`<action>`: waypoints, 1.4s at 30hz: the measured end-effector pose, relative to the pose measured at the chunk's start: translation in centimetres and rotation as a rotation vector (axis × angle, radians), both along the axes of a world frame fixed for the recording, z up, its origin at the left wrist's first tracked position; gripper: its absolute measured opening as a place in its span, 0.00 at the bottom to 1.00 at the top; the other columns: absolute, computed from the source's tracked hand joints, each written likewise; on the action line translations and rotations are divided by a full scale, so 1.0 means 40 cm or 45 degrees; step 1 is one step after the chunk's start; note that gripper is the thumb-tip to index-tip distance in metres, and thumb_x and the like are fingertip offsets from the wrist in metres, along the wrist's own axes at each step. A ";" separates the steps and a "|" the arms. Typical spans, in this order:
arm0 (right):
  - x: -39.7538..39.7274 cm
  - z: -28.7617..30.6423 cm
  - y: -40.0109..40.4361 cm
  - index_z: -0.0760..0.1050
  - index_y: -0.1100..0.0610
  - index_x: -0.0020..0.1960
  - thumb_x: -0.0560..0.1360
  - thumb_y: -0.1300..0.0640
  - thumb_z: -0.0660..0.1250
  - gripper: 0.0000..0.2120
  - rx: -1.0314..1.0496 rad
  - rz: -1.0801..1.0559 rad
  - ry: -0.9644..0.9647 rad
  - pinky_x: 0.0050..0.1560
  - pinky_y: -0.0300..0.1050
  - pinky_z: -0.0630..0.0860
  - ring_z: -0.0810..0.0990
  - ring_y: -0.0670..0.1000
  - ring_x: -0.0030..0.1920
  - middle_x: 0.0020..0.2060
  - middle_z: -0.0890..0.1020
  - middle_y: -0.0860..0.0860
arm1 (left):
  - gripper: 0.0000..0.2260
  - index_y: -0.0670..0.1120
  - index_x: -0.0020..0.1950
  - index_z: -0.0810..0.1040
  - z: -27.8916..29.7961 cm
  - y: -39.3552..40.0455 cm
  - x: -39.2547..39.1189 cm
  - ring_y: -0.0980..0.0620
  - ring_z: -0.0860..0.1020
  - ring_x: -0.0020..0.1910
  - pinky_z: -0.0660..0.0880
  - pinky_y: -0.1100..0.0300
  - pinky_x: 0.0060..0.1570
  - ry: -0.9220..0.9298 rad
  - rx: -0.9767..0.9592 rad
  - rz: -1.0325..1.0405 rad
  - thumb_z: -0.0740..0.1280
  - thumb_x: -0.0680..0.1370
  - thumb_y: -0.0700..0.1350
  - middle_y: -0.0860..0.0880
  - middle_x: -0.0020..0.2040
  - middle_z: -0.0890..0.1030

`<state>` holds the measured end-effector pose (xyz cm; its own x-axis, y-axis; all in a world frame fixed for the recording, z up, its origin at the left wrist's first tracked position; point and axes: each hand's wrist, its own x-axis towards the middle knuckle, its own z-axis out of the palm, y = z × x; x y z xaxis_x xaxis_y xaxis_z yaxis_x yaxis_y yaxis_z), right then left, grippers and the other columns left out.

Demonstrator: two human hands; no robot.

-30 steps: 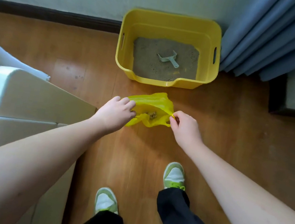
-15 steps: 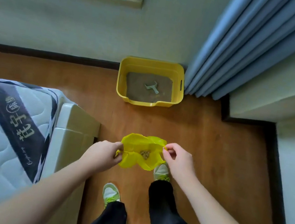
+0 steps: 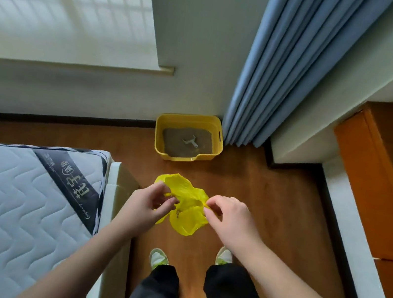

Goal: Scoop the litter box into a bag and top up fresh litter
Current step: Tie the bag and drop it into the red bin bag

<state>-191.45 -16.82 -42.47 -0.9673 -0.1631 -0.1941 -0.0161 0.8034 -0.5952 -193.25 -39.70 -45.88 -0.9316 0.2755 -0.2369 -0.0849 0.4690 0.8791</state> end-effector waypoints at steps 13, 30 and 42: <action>-0.018 0.412 0.086 0.81 0.54 0.49 0.77 0.52 0.66 0.07 -0.445 0.337 0.531 0.62 0.48 0.68 0.72 0.48 0.61 0.57 0.78 0.47 | 0.14 0.48 0.40 0.73 0.403 0.223 0.037 0.47 0.77 0.28 0.73 0.59 0.29 -0.128 0.718 0.155 0.67 0.75 0.58 0.46 0.35 0.78; -0.101 0.500 0.341 0.79 0.60 0.52 0.77 0.52 0.66 0.12 -1.225 0.293 -0.926 0.29 0.38 0.75 0.72 0.44 0.25 0.40 0.82 0.57 | 0.10 0.54 0.45 0.73 0.660 0.413 0.058 0.54 0.79 0.43 0.75 0.63 0.45 1.192 -0.407 -0.163 0.72 0.73 0.43 0.53 0.49 0.83; 0.031 0.576 0.257 0.74 0.42 0.50 0.71 0.26 0.50 0.25 -0.625 0.202 0.185 0.37 0.33 0.76 0.79 0.39 0.39 0.40 0.81 0.41 | 0.11 0.42 0.41 0.70 0.713 0.405 0.123 0.51 0.79 0.32 0.73 0.58 0.33 0.345 0.379 0.584 0.69 0.79 0.45 0.43 0.34 0.81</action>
<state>-190.20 -6.54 -19.45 -0.9346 -0.3477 0.0755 -0.2247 0.4123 -0.8829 -188.32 -23.49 -17.37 -0.9874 -0.1498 0.0508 0.0251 0.1684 0.9854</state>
